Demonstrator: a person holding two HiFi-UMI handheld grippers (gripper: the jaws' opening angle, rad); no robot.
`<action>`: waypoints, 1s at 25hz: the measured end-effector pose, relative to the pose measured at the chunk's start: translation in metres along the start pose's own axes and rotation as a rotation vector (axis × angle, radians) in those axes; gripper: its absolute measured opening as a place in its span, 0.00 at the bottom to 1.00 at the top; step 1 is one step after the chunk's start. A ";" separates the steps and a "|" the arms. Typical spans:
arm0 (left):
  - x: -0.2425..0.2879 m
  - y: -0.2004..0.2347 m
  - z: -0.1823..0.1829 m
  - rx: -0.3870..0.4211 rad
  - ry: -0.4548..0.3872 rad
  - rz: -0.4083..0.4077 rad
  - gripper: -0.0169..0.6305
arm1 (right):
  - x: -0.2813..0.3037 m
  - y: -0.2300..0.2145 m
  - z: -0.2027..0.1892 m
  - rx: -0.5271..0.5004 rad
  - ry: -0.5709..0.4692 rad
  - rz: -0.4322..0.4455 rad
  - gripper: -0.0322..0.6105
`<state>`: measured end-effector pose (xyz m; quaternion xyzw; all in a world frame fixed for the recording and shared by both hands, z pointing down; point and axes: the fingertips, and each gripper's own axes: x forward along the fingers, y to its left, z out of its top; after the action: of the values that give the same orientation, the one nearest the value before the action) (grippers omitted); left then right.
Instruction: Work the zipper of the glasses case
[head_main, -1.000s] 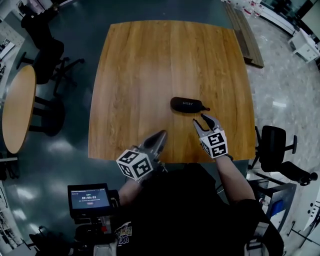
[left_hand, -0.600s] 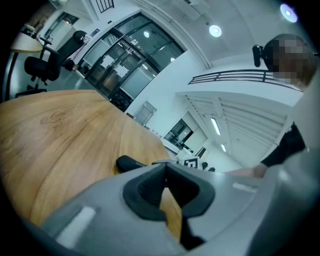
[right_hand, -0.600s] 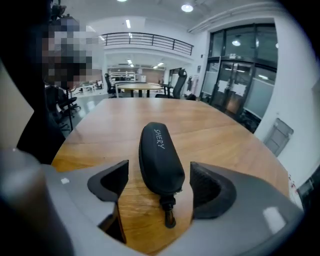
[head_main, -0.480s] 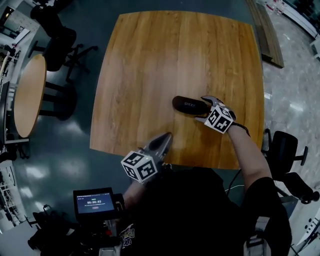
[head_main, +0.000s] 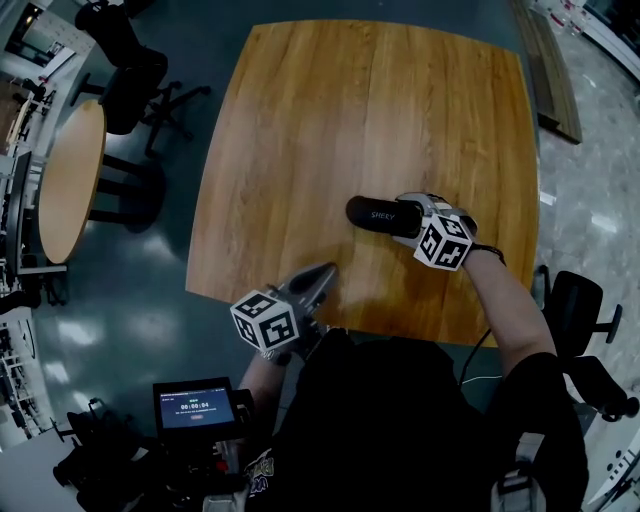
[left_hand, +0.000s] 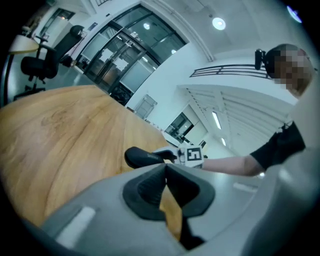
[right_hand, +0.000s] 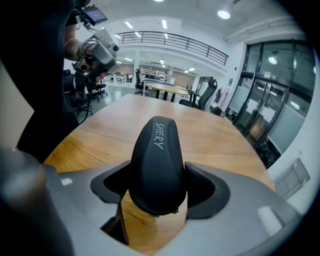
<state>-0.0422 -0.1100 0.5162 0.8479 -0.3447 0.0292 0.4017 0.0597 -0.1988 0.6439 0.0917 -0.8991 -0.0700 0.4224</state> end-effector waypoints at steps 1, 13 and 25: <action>-0.001 0.005 0.007 0.036 0.011 -0.001 0.04 | -0.009 0.002 0.010 -0.052 -0.014 -0.014 0.56; 0.031 -0.063 0.001 0.497 0.662 -0.491 0.58 | -0.114 0.071 0.125 -0.893 0.021 -0.071 0.55; 0.023 -0.093 -0.001 0.468 0.594 -0.627 0.46 | -0.142 0.080 0.146 -0.822 0.026 -0.121 0.61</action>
<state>0.0324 -0.0817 0.4631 0.9334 0.0725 0.2240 0.2708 0.0271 -0.0825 0.4616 -0.0309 -0.7837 -0.4468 0.4303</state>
